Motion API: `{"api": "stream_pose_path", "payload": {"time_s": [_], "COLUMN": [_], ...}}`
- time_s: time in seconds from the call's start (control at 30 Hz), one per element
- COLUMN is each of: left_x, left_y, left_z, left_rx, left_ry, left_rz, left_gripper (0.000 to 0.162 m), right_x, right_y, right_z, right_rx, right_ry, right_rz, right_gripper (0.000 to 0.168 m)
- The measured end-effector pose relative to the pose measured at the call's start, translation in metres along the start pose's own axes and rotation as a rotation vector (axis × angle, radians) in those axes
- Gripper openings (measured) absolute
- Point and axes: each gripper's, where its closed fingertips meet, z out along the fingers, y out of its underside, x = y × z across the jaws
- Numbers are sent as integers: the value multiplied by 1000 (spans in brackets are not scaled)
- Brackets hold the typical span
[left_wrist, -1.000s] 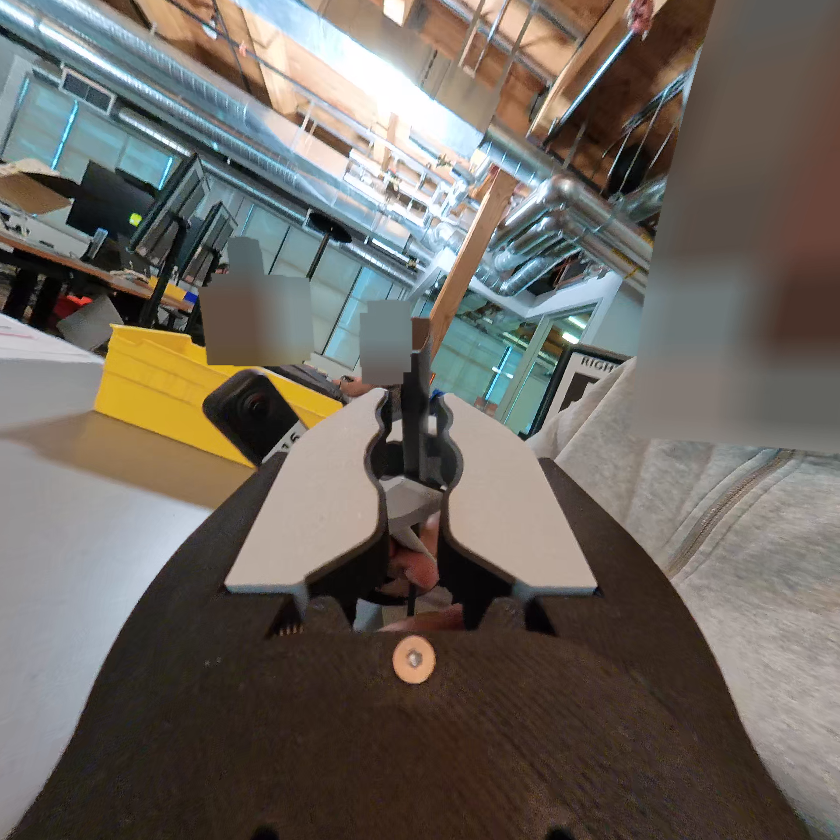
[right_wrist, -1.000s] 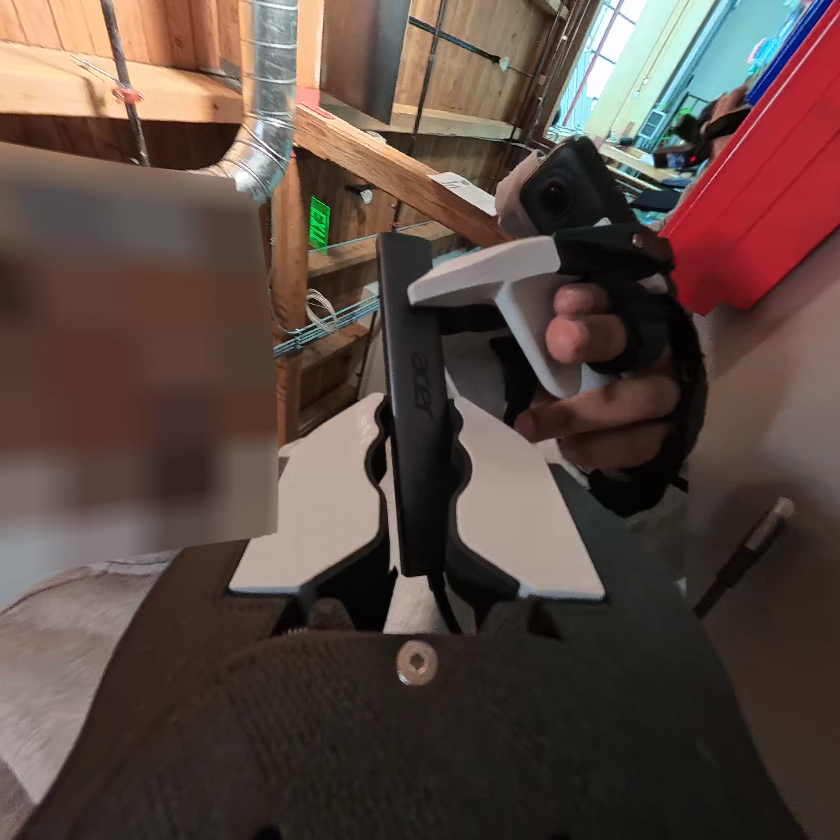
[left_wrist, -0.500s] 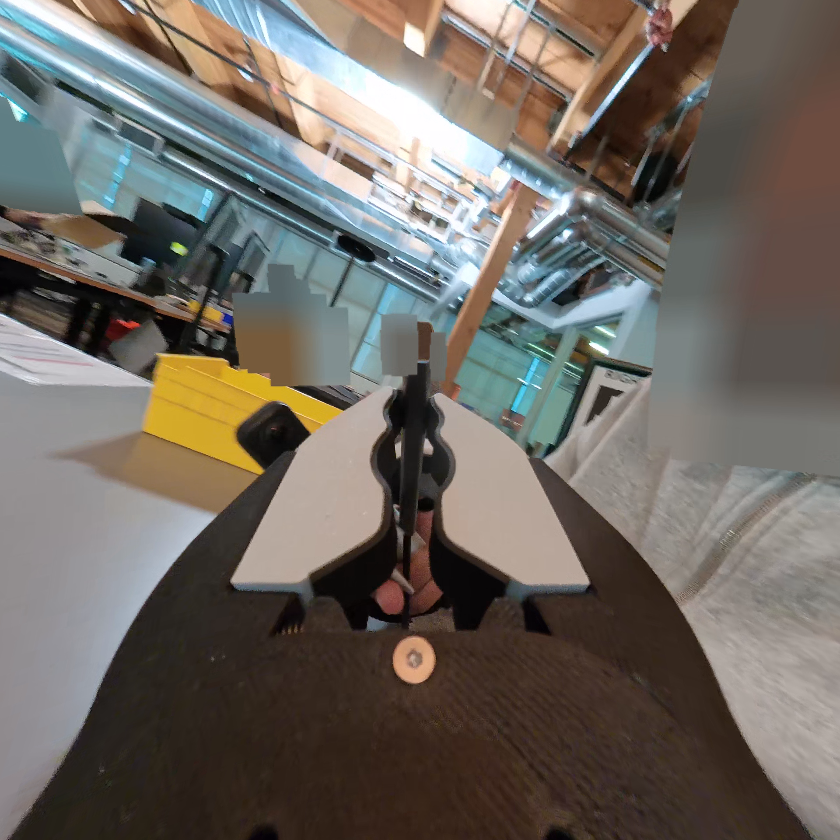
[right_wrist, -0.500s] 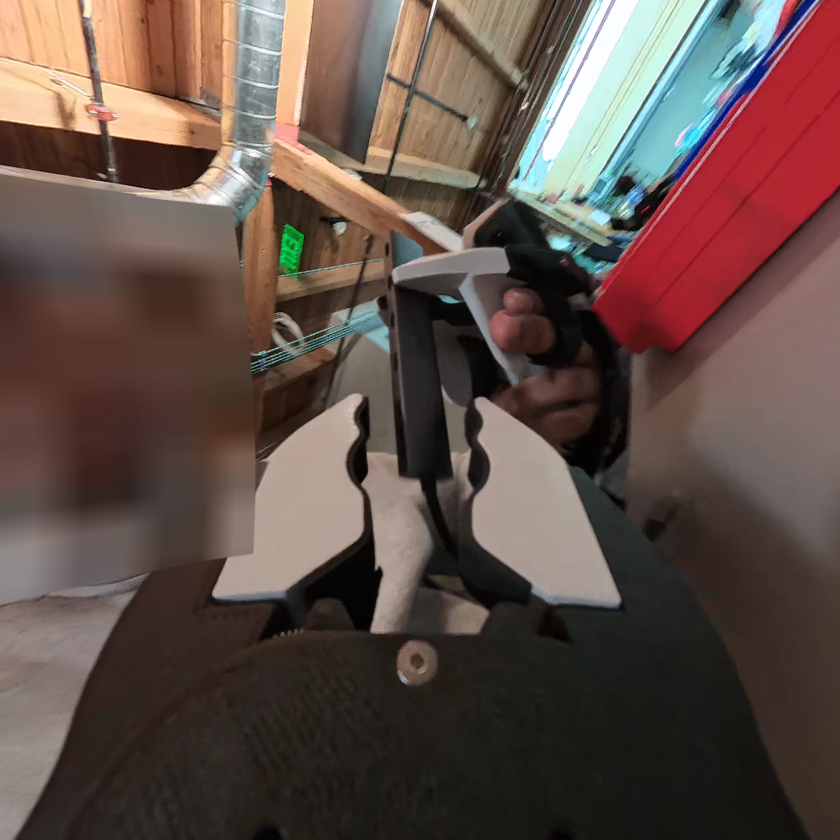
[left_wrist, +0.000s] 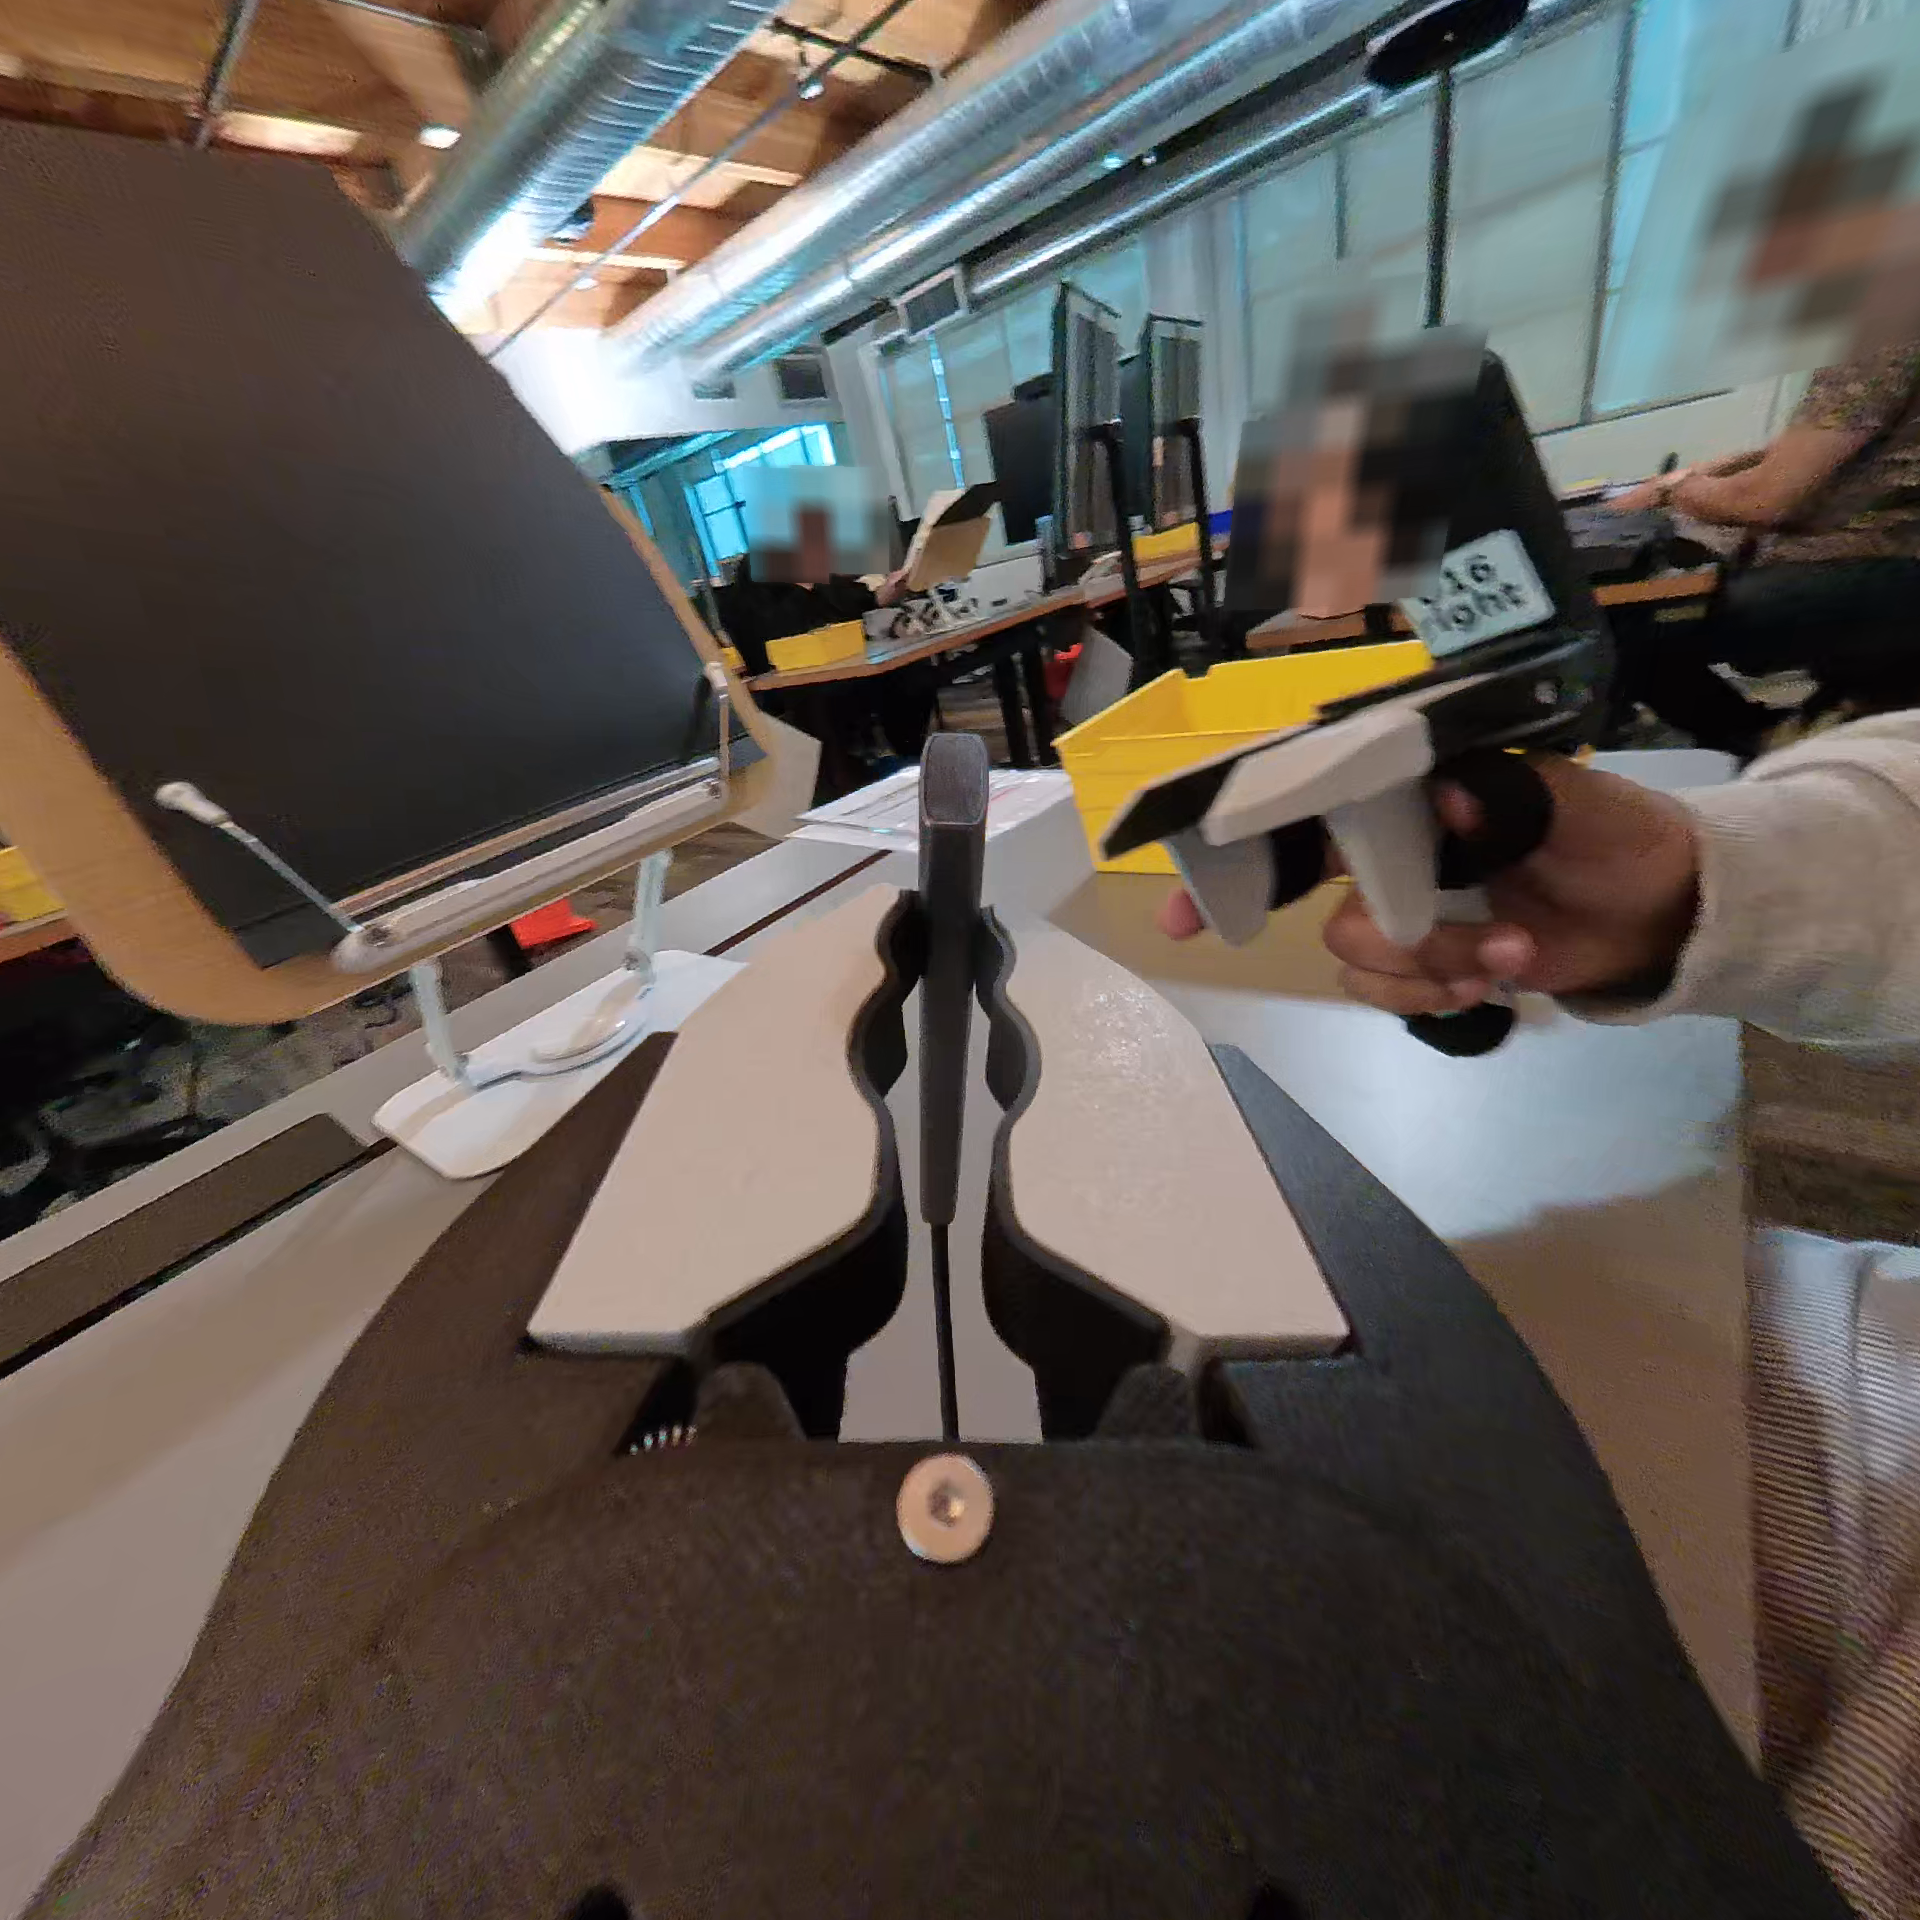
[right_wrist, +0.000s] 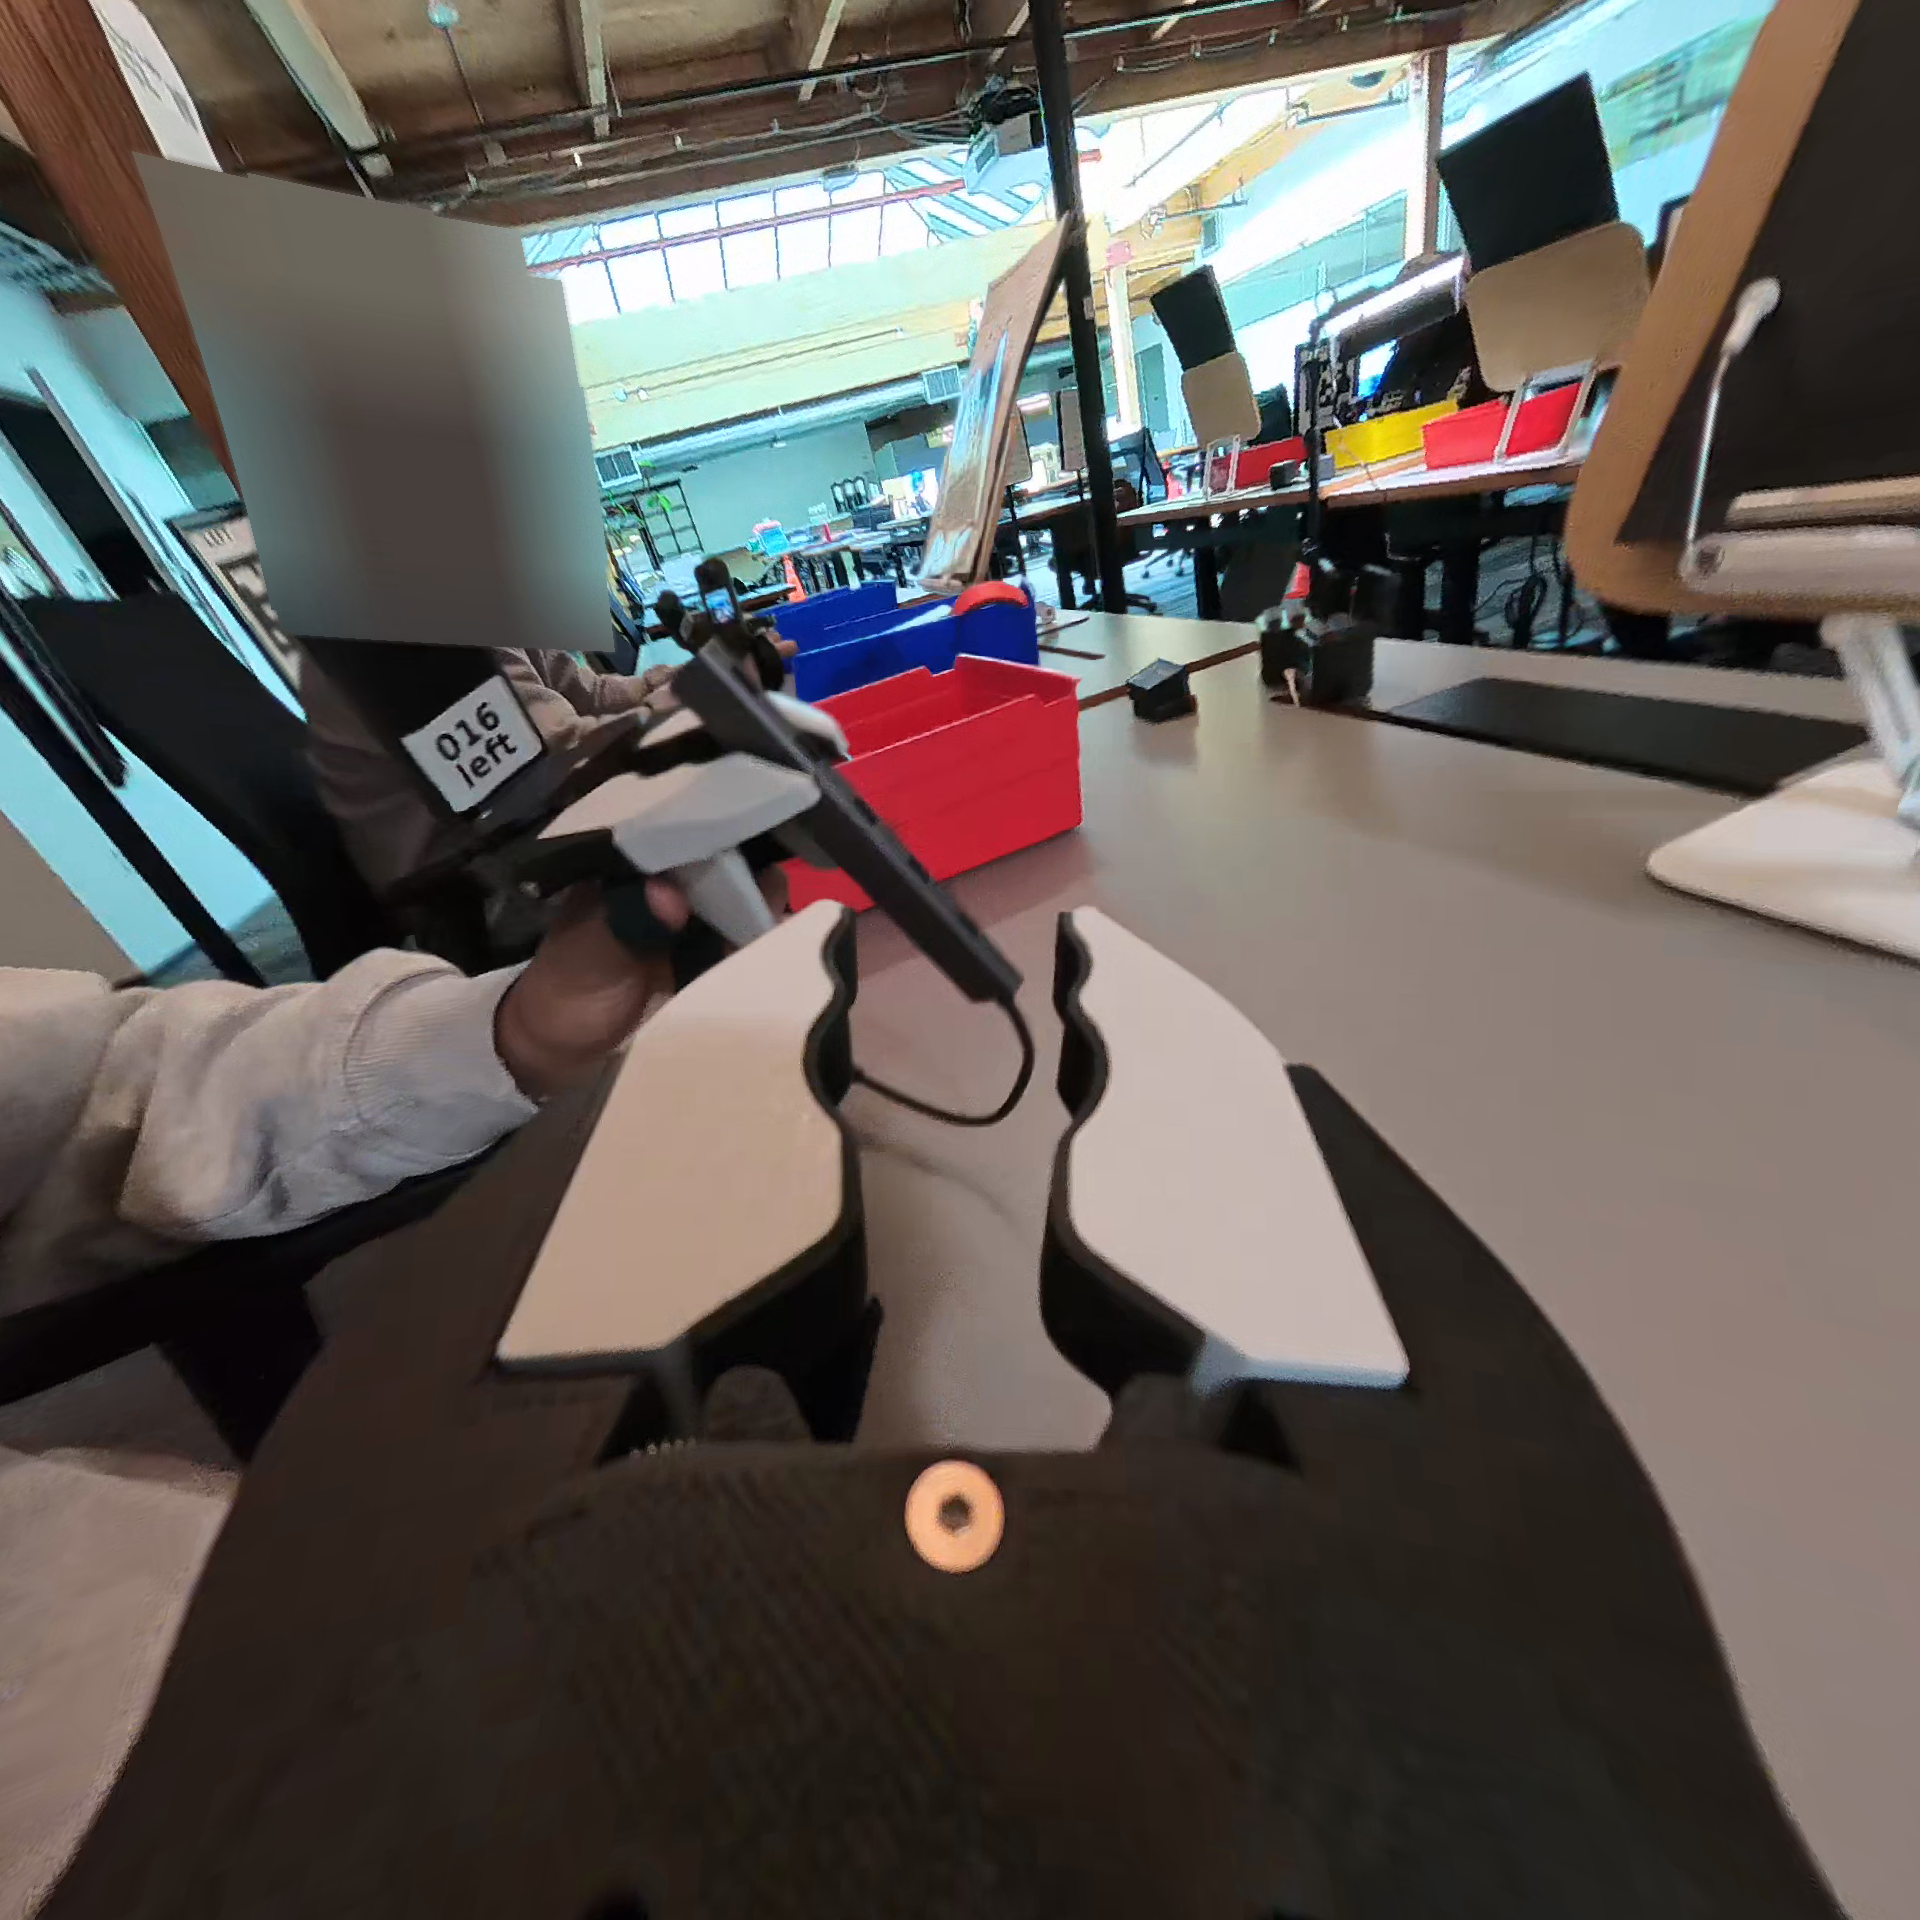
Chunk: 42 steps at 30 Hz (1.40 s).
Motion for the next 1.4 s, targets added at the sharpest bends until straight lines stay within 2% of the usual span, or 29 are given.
{"api": "stream_pose_path", "payload": {"time_s": [0.17, 0.27, 0.37, 0.47, 0.73, 0.9, 1.03, 1.17, 1.3, 1.4], "left_x": [6, 1, 1, 1, 0, 1, -2, -8, -9, -9], "left_y": [-6, -10, -12, -13, -16, -20, -25, -29, -30, -29], "left_z": [-2, -7, -16, -28, -65, -85, -100, -112, -118, -118], "left_rx": [29, 51, 59, 56, 56, 52, 64, 84, 86, 80], "left_ry": [42, 35, 26, 10, -73, -128, -168, -205, -217, -215], "left_rz": [-50, -84, -106, -107, -131, -101, -103, -124, -135, -132], "left_gripper": [9, 9, 8, 8, 8, 8, 8, 8, 8, 8], "right_x": [-8, -21, -39, -59, -123, -168, -185, -189, -180, -160], "right_y": [-49, -75, -83, -76, -8, 42, 87, 125, 165, 186], "right_z": [32, 69, 119, 172, 295, 354, 392, 420, 425, 425], "right_rx": [51, 51, -46, -178, -552, -736, -893, -1012, -1201, -1283], "right_ry": [6, -52, -148, -251, -523, -654, -688, -673, -637, -571], "right_rz": [-118, -171, -227, -307, -473, -494, -562, -606, -627, -785], "right_gripper": [26, 23, 22, 20, 22, 25, 30, 35, 48, 35]}}
